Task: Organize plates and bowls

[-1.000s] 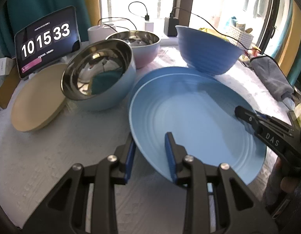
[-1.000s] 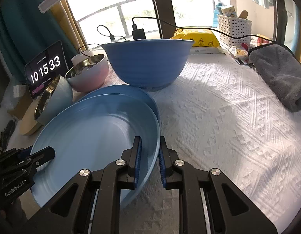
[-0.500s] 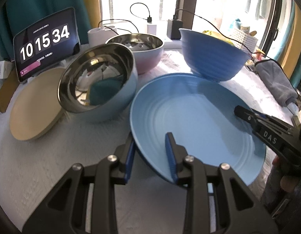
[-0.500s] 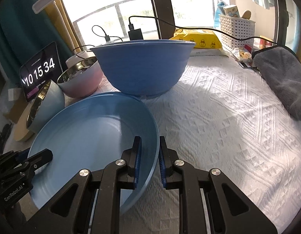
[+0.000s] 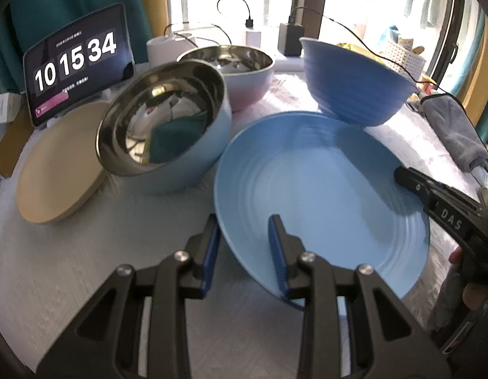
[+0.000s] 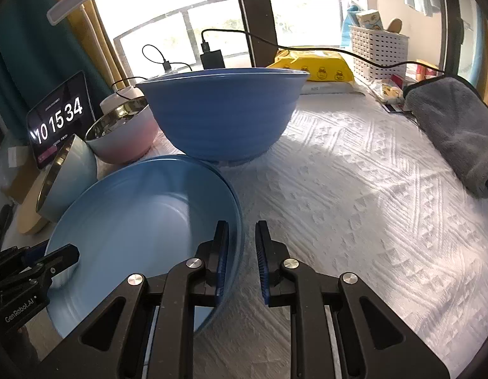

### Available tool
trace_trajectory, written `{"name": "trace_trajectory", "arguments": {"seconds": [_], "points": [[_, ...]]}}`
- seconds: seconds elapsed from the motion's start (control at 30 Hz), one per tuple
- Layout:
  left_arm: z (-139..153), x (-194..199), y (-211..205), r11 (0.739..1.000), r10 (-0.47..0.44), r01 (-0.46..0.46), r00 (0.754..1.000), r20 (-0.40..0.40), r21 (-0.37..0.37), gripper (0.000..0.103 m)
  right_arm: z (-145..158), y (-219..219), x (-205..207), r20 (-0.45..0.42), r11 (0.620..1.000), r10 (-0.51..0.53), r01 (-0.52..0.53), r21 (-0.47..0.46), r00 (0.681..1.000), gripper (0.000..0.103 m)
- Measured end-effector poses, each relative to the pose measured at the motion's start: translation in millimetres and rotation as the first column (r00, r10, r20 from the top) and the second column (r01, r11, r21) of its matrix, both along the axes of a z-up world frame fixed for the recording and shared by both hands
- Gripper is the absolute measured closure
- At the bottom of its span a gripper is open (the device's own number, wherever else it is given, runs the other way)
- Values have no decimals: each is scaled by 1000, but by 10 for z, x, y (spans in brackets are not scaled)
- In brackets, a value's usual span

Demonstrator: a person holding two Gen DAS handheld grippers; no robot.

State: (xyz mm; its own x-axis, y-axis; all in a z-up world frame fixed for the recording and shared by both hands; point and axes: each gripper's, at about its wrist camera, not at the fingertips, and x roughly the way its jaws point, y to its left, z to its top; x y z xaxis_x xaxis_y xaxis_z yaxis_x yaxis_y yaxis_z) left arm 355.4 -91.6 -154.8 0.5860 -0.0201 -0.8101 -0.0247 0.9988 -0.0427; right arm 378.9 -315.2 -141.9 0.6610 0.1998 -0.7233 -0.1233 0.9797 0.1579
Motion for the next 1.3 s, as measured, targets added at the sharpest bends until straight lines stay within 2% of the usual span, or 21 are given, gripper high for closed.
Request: {"name": "trace_trajectory", "arguments": {"seconds": [0.13,0.23,0.5,0.83,1.3], "points": [[25,-57,-2,1000,-4,4,1000,8,-15,68,33,0,-44,3,1000,-5,5,4,1000,82],[61,-92,-11,999,-11,12,1000,16,-42,61,50,14,-74,3,1000,-6,6,3,1000,82],[154,-230,29,998,-7,10,999,38,-66,60,125,43,-206,17,1000,-10,10,7,1000,81],[236,-486,187,996,12,-7,998,57,-86,59,174,102,-378,25,1000,-16,16,15,1000,75],[162,-766,507,992,58,-53,997,41,-118,59,198,277,-620,29,1000,-10,10,14,1000,71]]}}
